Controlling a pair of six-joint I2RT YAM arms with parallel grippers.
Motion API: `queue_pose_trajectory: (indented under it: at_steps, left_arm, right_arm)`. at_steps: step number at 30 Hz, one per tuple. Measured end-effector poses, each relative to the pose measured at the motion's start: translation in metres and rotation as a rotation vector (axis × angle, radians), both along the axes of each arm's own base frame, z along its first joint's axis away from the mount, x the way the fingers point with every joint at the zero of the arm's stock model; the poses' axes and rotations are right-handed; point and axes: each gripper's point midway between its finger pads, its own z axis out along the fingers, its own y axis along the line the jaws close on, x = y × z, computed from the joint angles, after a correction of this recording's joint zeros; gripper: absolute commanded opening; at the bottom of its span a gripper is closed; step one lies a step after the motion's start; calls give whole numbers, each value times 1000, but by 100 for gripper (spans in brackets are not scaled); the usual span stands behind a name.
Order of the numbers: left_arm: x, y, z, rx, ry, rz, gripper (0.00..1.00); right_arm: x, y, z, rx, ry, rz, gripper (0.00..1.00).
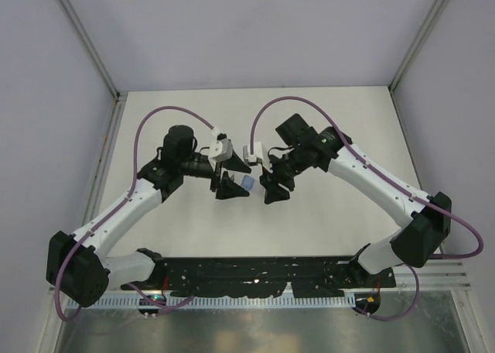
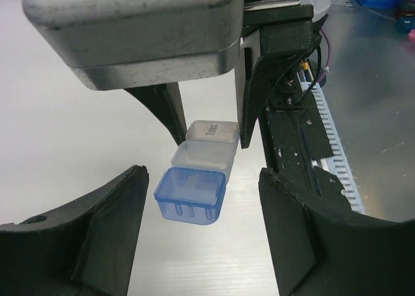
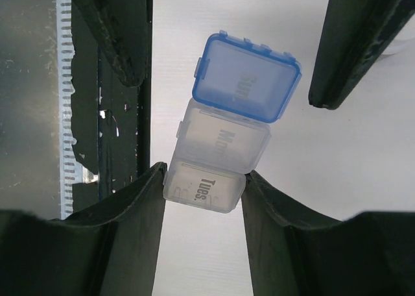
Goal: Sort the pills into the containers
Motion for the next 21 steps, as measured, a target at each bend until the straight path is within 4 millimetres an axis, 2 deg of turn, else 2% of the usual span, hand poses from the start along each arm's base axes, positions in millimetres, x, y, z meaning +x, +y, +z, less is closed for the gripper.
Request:
queue_pose_trajectory:
  at_steps: [15,21]
  left_arm:
    - [3,-5,-3,6,13,-9,49]
    - [4,-8,-2,6,41,-14,34]
  right_arm:
    - [0,-2,10,20,-36,-8,15]
    - [2,-3,5,8,-45,-25,14]
